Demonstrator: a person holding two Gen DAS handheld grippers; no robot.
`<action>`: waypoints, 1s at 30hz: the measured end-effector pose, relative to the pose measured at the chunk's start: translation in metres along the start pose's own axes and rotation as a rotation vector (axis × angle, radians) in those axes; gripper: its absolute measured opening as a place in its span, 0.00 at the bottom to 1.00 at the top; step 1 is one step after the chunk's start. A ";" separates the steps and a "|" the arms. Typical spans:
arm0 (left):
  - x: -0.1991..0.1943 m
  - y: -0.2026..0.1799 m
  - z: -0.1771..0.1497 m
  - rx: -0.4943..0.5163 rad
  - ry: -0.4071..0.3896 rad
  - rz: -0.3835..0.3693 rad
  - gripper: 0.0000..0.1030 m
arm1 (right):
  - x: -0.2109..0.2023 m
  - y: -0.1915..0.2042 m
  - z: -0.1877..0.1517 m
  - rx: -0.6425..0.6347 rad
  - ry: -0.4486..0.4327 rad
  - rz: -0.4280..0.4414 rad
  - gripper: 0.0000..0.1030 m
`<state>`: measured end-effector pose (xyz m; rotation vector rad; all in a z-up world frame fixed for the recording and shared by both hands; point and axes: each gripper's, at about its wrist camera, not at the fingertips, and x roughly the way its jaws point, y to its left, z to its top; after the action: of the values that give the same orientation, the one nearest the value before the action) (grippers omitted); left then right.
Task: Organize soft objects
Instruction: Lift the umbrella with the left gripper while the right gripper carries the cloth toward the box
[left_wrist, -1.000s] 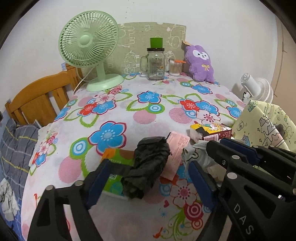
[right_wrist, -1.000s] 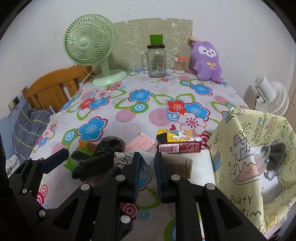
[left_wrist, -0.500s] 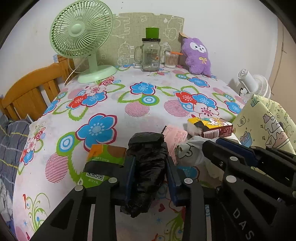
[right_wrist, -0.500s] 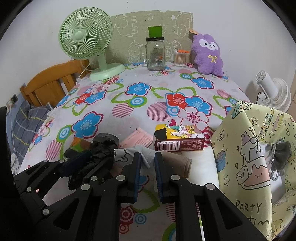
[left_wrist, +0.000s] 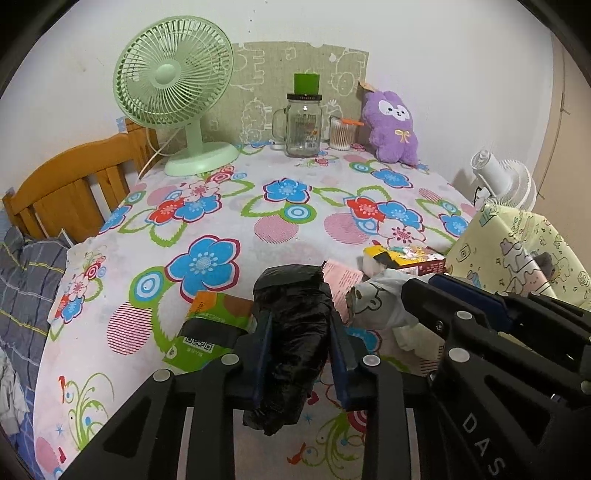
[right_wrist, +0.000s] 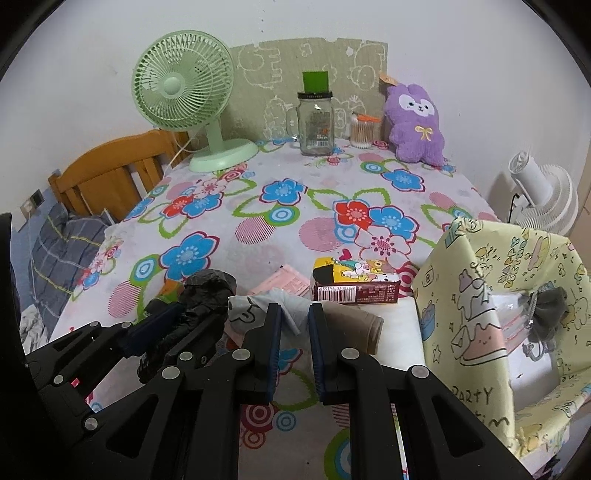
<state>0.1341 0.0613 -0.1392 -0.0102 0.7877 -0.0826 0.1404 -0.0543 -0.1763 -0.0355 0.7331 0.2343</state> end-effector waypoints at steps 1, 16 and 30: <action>-0.004 -0.001 0.000 -0.001 -0.007 0.000 0.27 | -0.002 0.000 0.000 -0.001 -0.003 0.001 0.18; -0.047 -0.009 0.006 -0.001 -0.082 0.015 0.26 | -0.049 0.002 0.005 -0.018 -0.077 0.019 0.18; -0.088 -0.025 0.009 0.004 -0.134 0.035 0.26 | -0.095 -0.004 0.007 -0.017 -0.145 0.047 0.18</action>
<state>0.0769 0.0428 -0.0700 0.0021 0.6534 -0.0500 0.0779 -0.0761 -0.1080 -0.0169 0.5884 0.2848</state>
